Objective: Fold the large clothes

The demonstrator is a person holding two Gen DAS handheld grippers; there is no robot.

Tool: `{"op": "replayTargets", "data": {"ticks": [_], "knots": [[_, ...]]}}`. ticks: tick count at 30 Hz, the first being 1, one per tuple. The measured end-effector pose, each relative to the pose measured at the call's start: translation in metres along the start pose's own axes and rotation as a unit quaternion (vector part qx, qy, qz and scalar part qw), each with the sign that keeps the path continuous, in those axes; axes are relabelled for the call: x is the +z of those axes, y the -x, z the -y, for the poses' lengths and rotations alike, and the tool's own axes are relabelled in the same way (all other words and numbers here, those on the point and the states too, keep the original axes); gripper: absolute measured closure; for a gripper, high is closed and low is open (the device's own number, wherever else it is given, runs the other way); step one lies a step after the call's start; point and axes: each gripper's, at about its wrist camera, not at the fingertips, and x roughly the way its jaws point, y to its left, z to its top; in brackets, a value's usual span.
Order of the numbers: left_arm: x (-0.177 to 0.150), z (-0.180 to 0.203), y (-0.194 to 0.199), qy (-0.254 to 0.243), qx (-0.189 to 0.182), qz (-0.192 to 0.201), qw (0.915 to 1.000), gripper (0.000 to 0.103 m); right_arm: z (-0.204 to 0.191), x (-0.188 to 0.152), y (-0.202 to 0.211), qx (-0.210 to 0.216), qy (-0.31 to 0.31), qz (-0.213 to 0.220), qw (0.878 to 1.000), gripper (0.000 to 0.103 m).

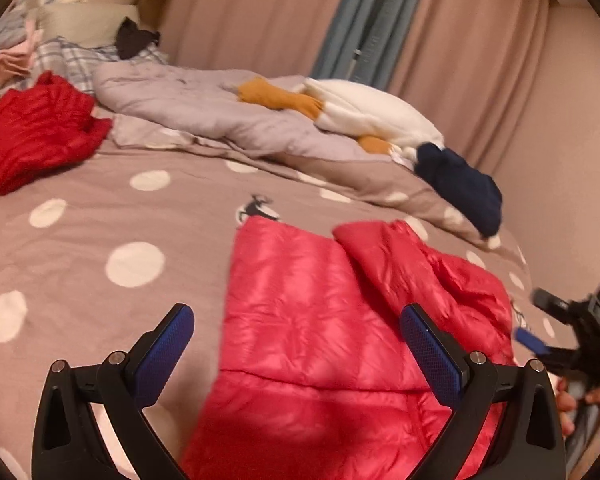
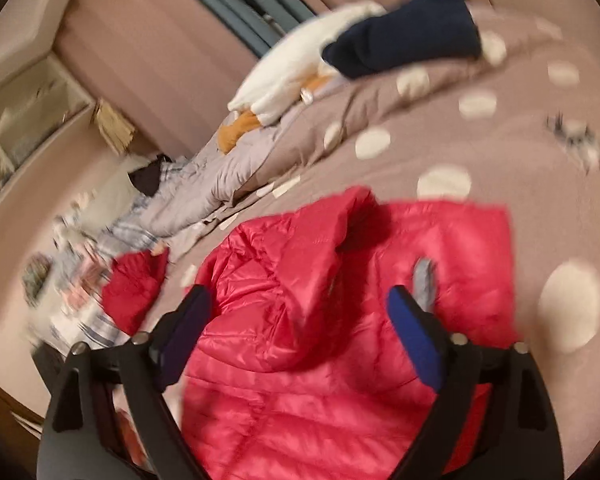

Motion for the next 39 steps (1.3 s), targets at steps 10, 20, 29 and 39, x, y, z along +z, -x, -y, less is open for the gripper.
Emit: {"op": "replayTargets", "data": {"ticks": [10,20,29,39], "knots": [[-0.01,0.019,-0.005,0.031,-0.055,-0.014,0.9979,0.001,-0.037,-0.048,-0.031,-0.071,0.131,-0.009,0.989,0.095],[-0.045,0.073,-0.064,-0.033,-0.116,-0.14,0.9828,0.082,-0.03,-0.081,-0.011,-0.067,0.175,-0.005,0.982,0.095],[-0.079,0.082,-0.021,-0.11,-0.076,-0.121,0.9837,0.086,-0.029,-0.106,0.01,-0.075,0.199,-0.011,0.977,0.096],[-0.101,0.076,-0.047,-0.13,-0.035,-0.1,0.9859,0.082,0.01,-0.118,-0.03,-0.161,0.175,-0.004,0.971,0.067]]}}
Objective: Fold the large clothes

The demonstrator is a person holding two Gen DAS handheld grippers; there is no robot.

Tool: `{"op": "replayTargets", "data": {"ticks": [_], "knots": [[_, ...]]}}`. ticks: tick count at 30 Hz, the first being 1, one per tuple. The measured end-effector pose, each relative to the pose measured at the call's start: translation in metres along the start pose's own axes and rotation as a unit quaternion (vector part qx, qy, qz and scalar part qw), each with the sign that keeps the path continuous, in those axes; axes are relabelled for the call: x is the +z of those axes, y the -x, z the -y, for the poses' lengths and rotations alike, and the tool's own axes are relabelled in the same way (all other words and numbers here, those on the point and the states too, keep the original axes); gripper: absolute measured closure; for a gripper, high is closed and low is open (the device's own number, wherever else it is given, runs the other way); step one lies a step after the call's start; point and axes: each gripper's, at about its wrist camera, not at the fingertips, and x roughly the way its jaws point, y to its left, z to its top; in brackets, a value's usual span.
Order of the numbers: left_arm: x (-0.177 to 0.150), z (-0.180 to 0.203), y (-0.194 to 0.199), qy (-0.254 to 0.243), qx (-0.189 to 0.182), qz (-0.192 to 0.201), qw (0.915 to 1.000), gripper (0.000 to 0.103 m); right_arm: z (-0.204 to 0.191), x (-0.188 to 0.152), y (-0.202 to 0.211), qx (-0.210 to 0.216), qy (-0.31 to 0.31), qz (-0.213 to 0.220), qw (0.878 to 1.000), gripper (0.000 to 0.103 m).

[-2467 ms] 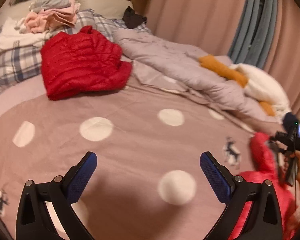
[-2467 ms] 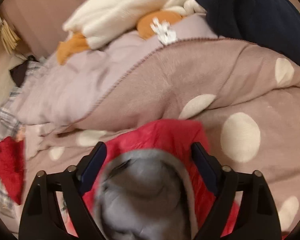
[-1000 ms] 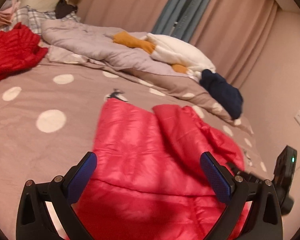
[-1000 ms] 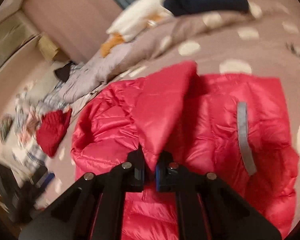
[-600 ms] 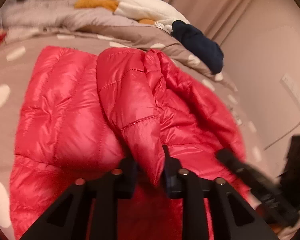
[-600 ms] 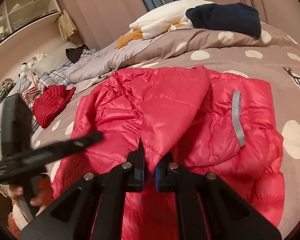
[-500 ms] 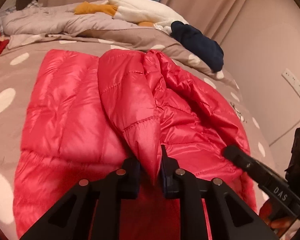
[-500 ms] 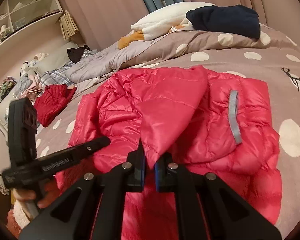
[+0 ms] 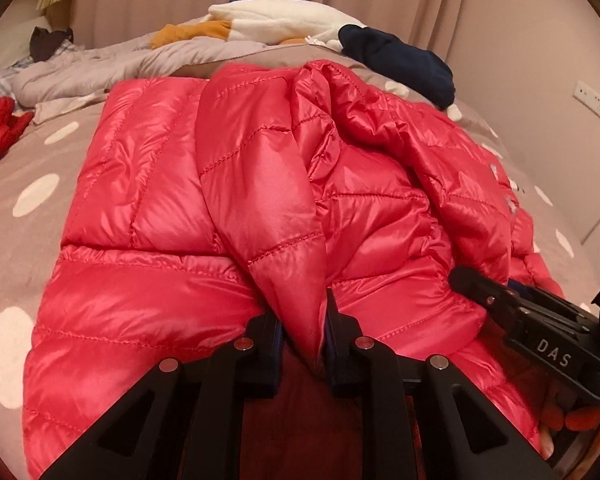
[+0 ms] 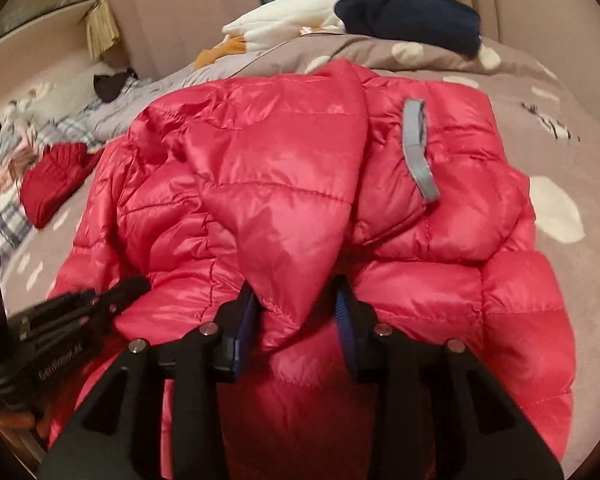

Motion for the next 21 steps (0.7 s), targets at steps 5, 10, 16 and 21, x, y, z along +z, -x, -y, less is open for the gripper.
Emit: {"op": "replayTargets", "data": {"ticks": [5,10,16,21], "knots": [[0.0,0.0,0.001,-0.004,0.005,0.003,1.0,0.082,-0.005,0.0,-0.001,-0.01,0.009,0.0,1.0,0.067],[-0.002,0.002,0.013,0.006,0.005,0.005,1.0,0.069,-0.008,-0.002,0.004,-0.01,0.004,0.002,1.0,0.061],[-0.012,-0.004,0.083,0.028,0.055,0.09,0.994,0.02,-0.009,-0.008,0.066,-0.047,0.011,0.056,0.997,0.026],[-0.046,-0.049,0.123,0.145,0.059,0.109,0.9816,0.012,0.024,-0.035,0.139,-0.029,-0.066,0.123,0.99,0.001]]}}
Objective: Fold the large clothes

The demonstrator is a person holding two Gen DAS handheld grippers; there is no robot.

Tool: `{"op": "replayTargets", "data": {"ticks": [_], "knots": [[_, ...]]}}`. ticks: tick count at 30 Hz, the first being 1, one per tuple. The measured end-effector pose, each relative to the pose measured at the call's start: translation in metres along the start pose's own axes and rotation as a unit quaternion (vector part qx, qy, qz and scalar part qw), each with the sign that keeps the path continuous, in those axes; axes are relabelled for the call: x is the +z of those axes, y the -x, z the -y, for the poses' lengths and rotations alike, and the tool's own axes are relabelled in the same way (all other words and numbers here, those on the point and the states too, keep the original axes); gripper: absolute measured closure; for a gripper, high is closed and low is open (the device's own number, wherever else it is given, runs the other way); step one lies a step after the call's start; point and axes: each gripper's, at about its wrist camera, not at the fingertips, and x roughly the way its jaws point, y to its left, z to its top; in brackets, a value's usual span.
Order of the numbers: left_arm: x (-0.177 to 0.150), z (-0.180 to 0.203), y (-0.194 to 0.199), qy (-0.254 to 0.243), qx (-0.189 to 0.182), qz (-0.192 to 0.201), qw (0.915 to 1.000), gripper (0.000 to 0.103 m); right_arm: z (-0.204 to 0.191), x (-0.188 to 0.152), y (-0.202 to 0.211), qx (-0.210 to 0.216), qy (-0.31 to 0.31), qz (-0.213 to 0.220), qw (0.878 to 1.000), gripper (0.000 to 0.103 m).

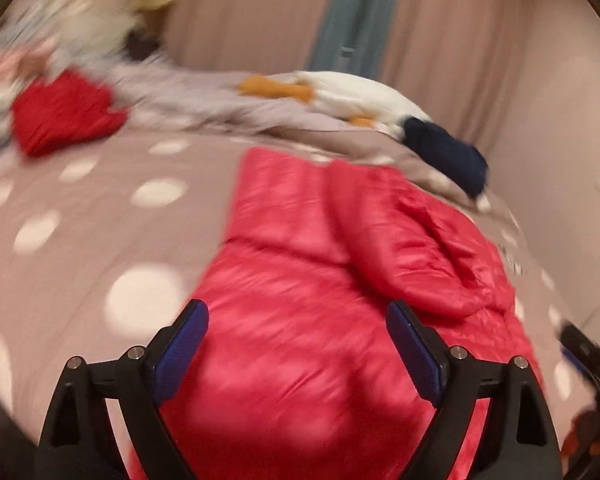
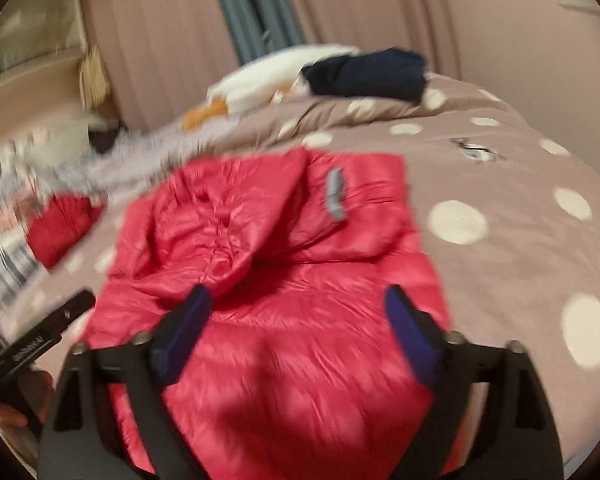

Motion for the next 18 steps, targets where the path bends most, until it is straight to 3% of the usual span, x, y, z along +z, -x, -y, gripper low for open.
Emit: {"op": "replayTargets", "data": {"ticks": [2,8,12,16,18], "knots": [[-0.013,-0.033,0.005,0.072,0.01,-0.017,0.9972,0.012,0.02,-0.012,0.023,-0.013,-0.04,0.015,0.999,0.0],[-0.044,-0.077,0.019,0.175,-0.023,-0.02,0.9841,0.012,0.077,-0.075,0.056,0.007,-0.172,0.0,0.985,0.0],[-0.061,-0.082,0.028,0.2,-0.06,-0.027,0.9776,0.012,0.084,-0.105,0.058,0.04,-0.228,-0.01,0.973,0.001],[-0.074,-0.092,0.034,0.234,-0.106,-0.03,0.9661,0.012,0.059,-0.121,0.055,0.013,-0.246,0.001,0.969,0.001],[-0.077,-0.092,0.037,0.23,-0.122,-0.037,0.9648,0.012,0.046,-0.129,0.052,0.038,-0.264,-0.003,0.964,0.0]]}}
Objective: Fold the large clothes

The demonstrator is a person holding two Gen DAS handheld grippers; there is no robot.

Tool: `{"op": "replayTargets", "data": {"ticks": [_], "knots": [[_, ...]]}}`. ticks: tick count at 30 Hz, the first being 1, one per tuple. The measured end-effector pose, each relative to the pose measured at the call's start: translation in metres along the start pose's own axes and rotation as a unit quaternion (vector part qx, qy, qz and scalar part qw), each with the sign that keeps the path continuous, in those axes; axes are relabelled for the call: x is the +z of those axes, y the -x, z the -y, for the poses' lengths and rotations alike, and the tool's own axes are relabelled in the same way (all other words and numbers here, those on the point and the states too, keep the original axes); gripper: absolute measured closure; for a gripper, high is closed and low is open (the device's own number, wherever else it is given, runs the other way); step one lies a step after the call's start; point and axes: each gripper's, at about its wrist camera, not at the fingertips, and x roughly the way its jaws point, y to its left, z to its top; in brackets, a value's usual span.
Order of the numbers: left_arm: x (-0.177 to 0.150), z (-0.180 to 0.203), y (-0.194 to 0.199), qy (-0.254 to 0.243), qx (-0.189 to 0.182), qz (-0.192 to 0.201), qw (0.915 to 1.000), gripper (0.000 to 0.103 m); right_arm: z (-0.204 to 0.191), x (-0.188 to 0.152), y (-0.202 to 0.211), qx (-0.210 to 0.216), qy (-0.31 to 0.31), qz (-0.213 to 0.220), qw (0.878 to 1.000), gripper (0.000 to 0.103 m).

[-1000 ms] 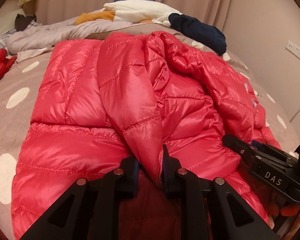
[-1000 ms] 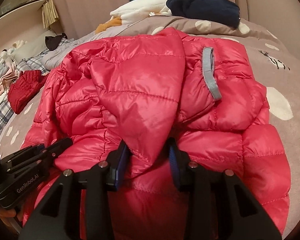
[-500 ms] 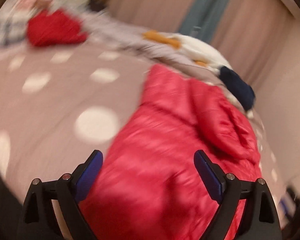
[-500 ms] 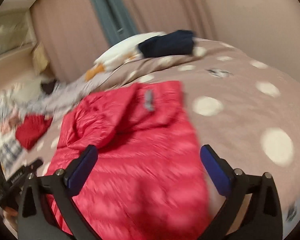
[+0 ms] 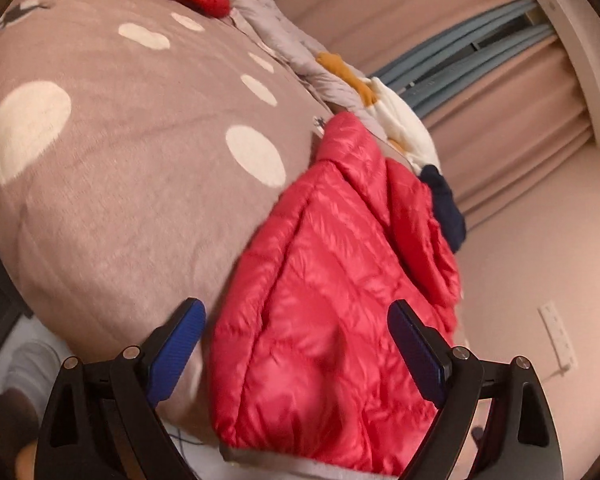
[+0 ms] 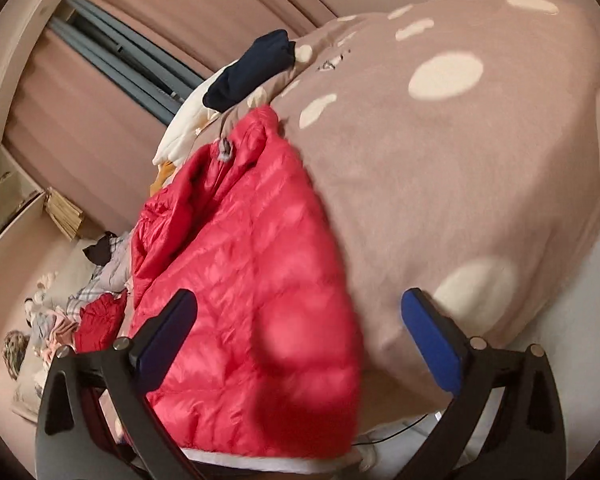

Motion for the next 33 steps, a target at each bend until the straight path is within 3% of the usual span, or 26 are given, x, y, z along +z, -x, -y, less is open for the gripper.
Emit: {"op": "replayTargets", "data": {"ticks": [5,7,12,15,18,20,22,26,33], "knots": [[-0.009,0.002,-0.012,0.039,-0.077,-0.056,0.9947,0.012,-0.008,-0.027,-0.015,0.037,-0.061,-0.058,0.996,0.0],[-0.009,0.006,-0.014,0.036,-0.08,-0.063,0.9942,0.012,-0.008,-0.036,-0.025,0.058,-0.089,-0.09,0.99,0.0],[-0.006,0.001,-0.02,0.082,-0.118,-0.09,0.9856,0.012,-0.026,-0.038,-0.026,0.059,-0.055,-0.088,0.993,0.0],[-0.006,-0.003,-0.015,0.091,-0.105,-0.068,0.988,0.012,-0.027,-0.037,-0.025,0.058,-0.059,-0.09,0.992,0.0],[-0.008,0.008,0.0,0.04,-0.043,-0.015,0.9982,0.012,-0.031,-0.036,-0.022,0.061,-0.052,-0.087,0.993,0.0],[-0.012,0.014,0.0,0.017,-0.008,-0.013,0.9997,0.012,-0.034,-0.033,-0.02,0.063,-0.042,-0.079,0.994,0.001],[-0.017,0.009,-0.004,0.024,-0.005,-0.024,0.9994,0.012,-0.04,-0.029,-0.018,0.066,-0.032,-0.068,0.995,0.001],[-0.025,-0.006,-0.017,0.074,-0.058,-0.059,0.9938,0.009,-0.05,-0.025,-0.023,0.06,-0.017,-0.063,0.996,0.001],[-0.028,0.013,-0.032,0.067,-0.15,-0.109,0.9803,0.009,-0.046,-0.023,-0.031,0.054,-0.018,-0.068,0.996,0.001]]}}
